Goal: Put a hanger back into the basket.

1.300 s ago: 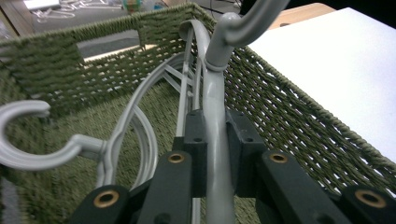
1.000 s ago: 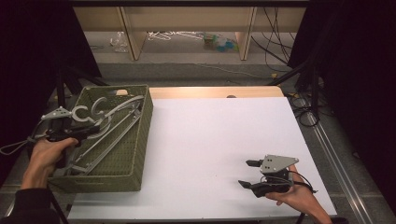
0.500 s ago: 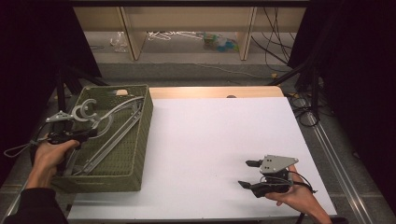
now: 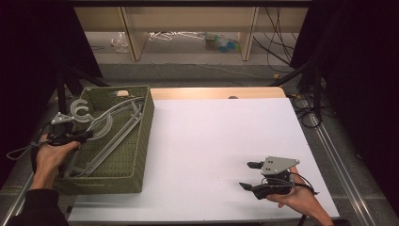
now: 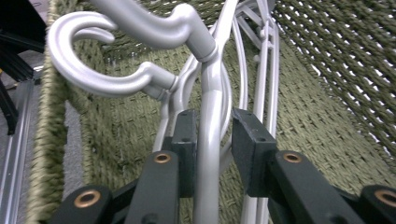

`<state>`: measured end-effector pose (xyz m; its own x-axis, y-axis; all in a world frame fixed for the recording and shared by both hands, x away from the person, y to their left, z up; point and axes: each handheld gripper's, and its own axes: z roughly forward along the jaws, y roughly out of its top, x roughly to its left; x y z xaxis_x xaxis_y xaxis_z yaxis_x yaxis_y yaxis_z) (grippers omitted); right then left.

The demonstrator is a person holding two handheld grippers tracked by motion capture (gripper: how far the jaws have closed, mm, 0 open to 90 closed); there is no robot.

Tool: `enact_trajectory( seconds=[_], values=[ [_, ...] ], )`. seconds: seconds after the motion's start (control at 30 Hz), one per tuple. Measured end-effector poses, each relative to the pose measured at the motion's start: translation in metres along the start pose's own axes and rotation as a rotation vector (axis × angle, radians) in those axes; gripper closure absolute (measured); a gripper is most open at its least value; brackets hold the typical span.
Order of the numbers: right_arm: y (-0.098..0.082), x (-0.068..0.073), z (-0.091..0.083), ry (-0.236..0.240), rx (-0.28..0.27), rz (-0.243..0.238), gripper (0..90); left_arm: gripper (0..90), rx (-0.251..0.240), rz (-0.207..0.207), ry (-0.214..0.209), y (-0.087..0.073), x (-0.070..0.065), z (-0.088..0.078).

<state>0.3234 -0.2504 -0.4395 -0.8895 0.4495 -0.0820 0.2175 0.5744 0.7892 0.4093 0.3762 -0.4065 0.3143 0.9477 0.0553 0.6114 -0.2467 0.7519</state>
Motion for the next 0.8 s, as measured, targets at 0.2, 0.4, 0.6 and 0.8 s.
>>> enact_trajectory(
  seconds=[0.2, 0.4, 0.6, 0.8],
  values=[
    [-0.001, 0.000, -0.001, 0.005, -0.002, 0.003, 28.6, 68.4, 0.040, 0.009, 0.065, -0.002, -0.003, 0.005],
    [0.000, 0.000, 0.001, -0.002, -0.011, 0.000, 28.5, 61.9, 0.032, -0.005, 0.113, -0.003, -0.002, 0.006],
    [0.000, -0.001, 0.000, -0.007, -0.020, 0.003, 28.5, 50.1, -0.044, -0.060, 0.113, 0.004, -0.005, -0.006],
    [0.000, -0.001, 0.000, -0.013, -0.021, 0.006, 28.3, 37.8, -0.131, -0.087, 0.050, 0.015, -0.020, -0.014]
  ],
)
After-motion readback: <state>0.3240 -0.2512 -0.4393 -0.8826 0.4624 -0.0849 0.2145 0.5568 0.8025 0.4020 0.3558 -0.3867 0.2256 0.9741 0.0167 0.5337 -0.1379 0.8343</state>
